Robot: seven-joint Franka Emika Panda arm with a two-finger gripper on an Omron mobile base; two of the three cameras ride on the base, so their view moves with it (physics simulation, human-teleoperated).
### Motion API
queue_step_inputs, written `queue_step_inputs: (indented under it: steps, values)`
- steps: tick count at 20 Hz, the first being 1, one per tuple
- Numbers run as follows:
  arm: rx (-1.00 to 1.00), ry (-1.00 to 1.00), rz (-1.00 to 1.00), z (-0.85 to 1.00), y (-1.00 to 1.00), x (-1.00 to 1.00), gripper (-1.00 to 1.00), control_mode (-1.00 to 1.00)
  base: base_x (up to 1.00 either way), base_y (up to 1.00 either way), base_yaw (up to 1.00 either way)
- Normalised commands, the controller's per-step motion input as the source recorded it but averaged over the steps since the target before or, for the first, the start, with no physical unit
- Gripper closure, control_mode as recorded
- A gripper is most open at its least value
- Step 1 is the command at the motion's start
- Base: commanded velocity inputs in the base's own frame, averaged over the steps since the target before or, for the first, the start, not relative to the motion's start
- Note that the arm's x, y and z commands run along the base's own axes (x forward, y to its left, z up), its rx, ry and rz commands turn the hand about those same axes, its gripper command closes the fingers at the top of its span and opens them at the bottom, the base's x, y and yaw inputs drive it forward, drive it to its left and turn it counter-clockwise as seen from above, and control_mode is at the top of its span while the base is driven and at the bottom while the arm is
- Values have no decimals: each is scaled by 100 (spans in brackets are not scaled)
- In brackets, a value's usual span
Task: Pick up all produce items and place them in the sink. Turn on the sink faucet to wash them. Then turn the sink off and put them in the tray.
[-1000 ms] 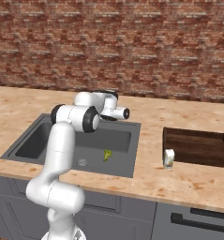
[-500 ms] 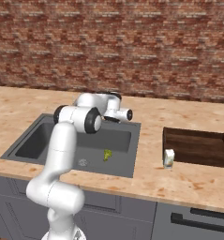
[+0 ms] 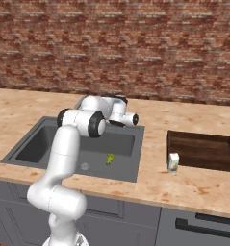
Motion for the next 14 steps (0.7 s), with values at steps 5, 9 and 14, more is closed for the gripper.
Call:
queue_step_inputs:
  steps: [5, 9, 14]
  values:
    - [0, 0, 0, 0, -5, 1, 100, -100, 0, 0, 0]
    - [0, 0, 0, 0, 0, 0, 100, -100, 0, 0, 0]
    - [-1, -3, 0, 1, 1, 0, 100, -100, 0, 0, 0]
